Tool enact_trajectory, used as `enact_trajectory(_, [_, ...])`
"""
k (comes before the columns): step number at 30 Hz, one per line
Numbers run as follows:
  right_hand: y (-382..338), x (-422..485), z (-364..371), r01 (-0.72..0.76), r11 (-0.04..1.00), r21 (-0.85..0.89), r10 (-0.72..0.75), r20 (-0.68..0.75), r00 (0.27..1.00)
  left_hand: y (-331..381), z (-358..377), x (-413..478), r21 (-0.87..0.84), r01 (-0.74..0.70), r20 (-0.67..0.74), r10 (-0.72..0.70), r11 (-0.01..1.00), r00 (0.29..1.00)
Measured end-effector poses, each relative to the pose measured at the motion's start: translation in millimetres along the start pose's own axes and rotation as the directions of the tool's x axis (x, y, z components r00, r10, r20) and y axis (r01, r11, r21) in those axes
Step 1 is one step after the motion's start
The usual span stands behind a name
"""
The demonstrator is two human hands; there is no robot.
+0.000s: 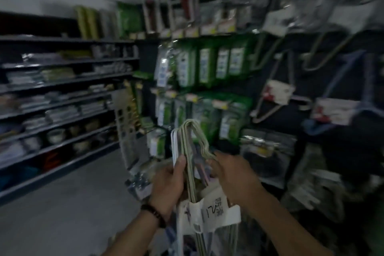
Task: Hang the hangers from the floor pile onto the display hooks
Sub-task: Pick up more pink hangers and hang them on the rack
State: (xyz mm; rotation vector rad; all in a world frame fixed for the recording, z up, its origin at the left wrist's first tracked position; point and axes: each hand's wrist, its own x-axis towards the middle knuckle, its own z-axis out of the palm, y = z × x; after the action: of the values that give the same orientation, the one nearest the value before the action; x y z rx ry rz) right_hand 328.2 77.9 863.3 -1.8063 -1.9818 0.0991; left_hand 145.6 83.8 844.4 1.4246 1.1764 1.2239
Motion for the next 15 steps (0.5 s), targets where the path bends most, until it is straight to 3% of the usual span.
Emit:
enact_trajectory(3, [58.2, -44.0, -69.7, -0.176, 0.982, 0.074, 0.185, -0.136, 0.973, 34.3, 64.3, -6.7, -0.069, -0.026, 0.093, 0.033, 0.997, 0.995])
enact_trajectory(6, [113.9, -101.9, -135.3, -0.282, 0.940, 0.192, 0.328, -0.280, 0.902, 60.9, 138.6, -15.2, -0.020, -0.179, 0.192, 0.180, 0.984, 0.965])
enact_trajectory(8, [155.8, -143.7, -177.2, -0.338, 0.925, 0.171, 0.377, -0.322, 0.869, 84.9, 192.9, -28.1, 0.010, -0.292, 0.298, 0.275, 0.957, 0.914])
enact_trajectory(11, [221.3, -211.1, -242.8, -0.458, 0.887, 0.058, 0.449, -0.342, 0.826, 124.6, 274.1, -56.3, 0.080, -0.504, 0.444, 0.422, 0.860, 0.790])
enact_trajectory(15, [297.4, -305.9, -321.3, -0.580, 0.815, -0.004, 0.523, -0.429, 0.737, 174.8, 378.2, -98.5, 0.105, -0.763, 0.575, 0.587, 0.638, 0.570])
